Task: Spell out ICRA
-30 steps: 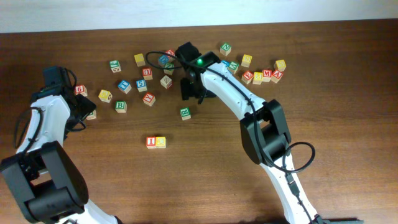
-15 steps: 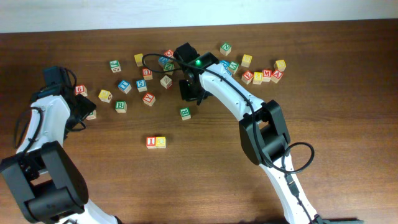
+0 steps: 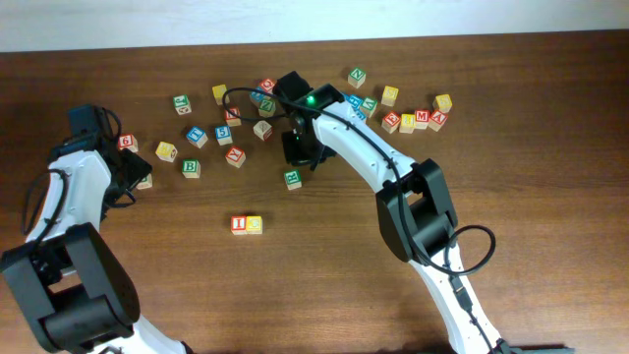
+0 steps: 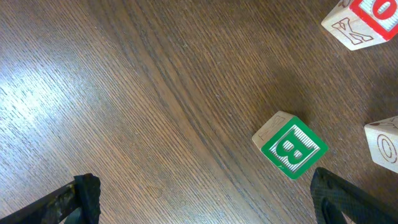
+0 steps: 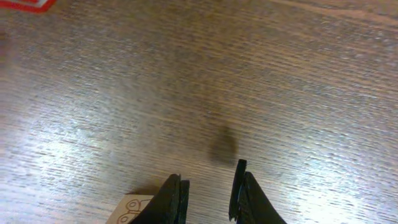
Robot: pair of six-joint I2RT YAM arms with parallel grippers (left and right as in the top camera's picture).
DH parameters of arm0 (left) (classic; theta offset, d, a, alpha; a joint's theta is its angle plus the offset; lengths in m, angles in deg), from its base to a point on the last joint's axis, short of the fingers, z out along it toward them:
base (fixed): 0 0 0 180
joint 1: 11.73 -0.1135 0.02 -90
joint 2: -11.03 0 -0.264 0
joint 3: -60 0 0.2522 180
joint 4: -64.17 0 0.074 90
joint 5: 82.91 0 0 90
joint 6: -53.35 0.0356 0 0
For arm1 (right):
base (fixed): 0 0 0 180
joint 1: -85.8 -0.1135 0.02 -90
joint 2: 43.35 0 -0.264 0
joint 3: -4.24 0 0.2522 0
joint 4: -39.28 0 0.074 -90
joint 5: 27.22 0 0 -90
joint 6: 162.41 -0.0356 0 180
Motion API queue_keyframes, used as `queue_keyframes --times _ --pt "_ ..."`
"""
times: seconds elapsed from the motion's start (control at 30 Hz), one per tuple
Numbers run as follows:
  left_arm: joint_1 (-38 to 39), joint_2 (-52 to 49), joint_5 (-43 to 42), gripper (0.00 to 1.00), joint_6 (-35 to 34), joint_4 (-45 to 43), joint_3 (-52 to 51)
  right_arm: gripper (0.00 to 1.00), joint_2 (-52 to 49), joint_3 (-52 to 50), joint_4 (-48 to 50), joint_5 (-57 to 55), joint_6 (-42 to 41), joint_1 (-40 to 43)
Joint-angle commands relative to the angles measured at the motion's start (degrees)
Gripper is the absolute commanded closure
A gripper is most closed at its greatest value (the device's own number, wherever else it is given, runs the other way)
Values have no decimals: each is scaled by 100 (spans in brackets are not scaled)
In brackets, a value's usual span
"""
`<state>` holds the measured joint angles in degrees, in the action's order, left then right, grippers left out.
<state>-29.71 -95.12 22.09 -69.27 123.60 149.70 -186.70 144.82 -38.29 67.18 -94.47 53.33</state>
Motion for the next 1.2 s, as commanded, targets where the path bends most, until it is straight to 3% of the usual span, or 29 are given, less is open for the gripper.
queue_keyframes --times 0.0,1.17 --pt "-9 127 20 1 -15 4 -22 82 -72 -31 15 57 44 -101" --pt "-9 127 20 1 -15 4 -22 82 -72 -170 61 52 46 -164"
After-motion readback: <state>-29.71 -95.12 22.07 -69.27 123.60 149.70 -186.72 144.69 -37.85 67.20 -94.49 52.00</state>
